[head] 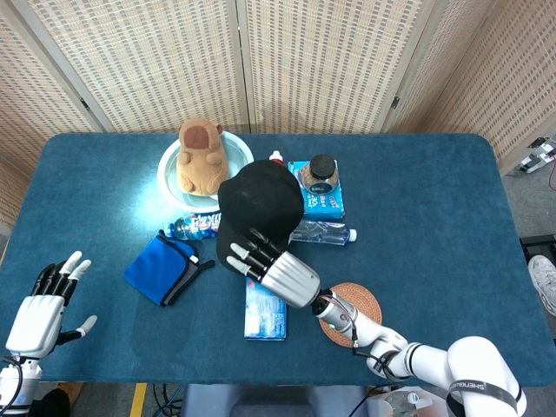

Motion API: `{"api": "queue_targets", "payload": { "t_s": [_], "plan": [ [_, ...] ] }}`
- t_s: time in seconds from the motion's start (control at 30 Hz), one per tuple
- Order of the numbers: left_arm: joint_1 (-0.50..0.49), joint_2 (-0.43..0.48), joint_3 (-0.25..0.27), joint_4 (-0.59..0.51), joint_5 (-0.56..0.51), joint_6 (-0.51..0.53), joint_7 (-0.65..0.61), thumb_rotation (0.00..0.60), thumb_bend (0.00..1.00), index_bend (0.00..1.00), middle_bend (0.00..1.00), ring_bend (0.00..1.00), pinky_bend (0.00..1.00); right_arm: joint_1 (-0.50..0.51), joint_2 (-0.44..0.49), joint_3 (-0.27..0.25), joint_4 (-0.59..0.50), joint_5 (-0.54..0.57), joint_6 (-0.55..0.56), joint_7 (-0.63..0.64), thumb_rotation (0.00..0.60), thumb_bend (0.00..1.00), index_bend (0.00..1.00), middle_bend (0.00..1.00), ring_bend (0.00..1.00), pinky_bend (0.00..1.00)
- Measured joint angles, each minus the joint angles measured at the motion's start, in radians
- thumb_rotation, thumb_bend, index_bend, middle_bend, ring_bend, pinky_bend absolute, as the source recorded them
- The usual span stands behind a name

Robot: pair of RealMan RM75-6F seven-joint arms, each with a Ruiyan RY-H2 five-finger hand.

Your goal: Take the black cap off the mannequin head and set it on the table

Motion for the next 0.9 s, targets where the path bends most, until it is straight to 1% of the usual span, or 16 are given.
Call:
{"api": "queue_targets", "payload": {
  "t_s": [0.1, 0.17, 0.2, 0.27, 0.37, 0.5, 0.73, 0.9],
  "plan": [
    [-0.002, -0.001, 0.0, 0.001, 0.001, -0.001, -0.002, 0.6, 0.19, 0.04, 0.0, 0.02, 0.0, 0.004, 0.002, 0.005, 0.0, 0.004, 0.014, 0.009, 0.6, 0.35, 0.26, 0.23, 0.09, 0.06],
    [-0.003, -0.001, -0.001, 0.002, 0.002, -0.002, -0.003, 0.6, 0.19, 0.04, 0.0, 0.02, 0.0, 0.007, 0.006, 0.009, -0.003, 0.007, 0.02, 0.014, 0.6, 0.4, 0.32, 0.24, 0.1, 0.06],
    [-0.003, -0.001, -0.001, 0.002, 0.002, -0.002, -0.004, 0.6, 0.19, 0.04, 0.0, 0.02, 0.0, 0.009, 0.009, 0.009, -0.005, 0.008, 0.021, 0.014, 0.6, 0.41, 0.35, 0.25, 0.11, 0.06],
    [-0.003, 0.0, -0.001, 0.002, 0.002, -0.001, -0.005, 0.6, 0.19, 0.04, 0.0, 0.02, 0.0, 0.011, 0.014, 0.01, -0.012, 0.009, 0.025, 0.014, 0.6, 0.43, 0.47, 0.28, 0.13, 0.06],
    [-0.002, -0.001, -0.001, 0.004, 0.001, -0.001, -0.006, 0.6, 0.19, 0.04, 0.0, 0.02, 0.0, 0.012, 0.02, 0.008, -0.019, 0.011, 0.031, 0.014, 0.6, 0.43, 0.6, 0.31, 0.14, 0.06],
    [-0.003, -0.001, -0.002, 0.007, -0.002, -0.002, -0.008, 0.6, 0.19, 0.04, 0.0, 0.02, 0.0, 0.012, 0.022, 0.011, -0.021, 0.019, 0.038, 0.017, 0.6, 0.43, 0.73, 0.35, 0.16, 0.06],
    [-0.005, -0.002, -0.003, 0.008, -0.002, -0.005, -0.009, 0.6, 0.19, 0.04, 0.0, 0.02, 0.0, 0.021, 0.018, 0.033, -0.019, 0.034, 0.063, 0.031, 0.6, 0.43, 0.81, 0.4, 0.19, 0.06],
    [-0.004, 0.0, -0.004, 0.007, -0.004, -0.002, -0.01, 0.6, 0.19, 0.04, 0.0, 0.02, 0.0, 0.03, 0.012, 0.054, -0.015, 0.041, 0.084, 0.036, 0.6, 0.43, 0.83, 0.41, 0.2, 0.06]
  ]
}}
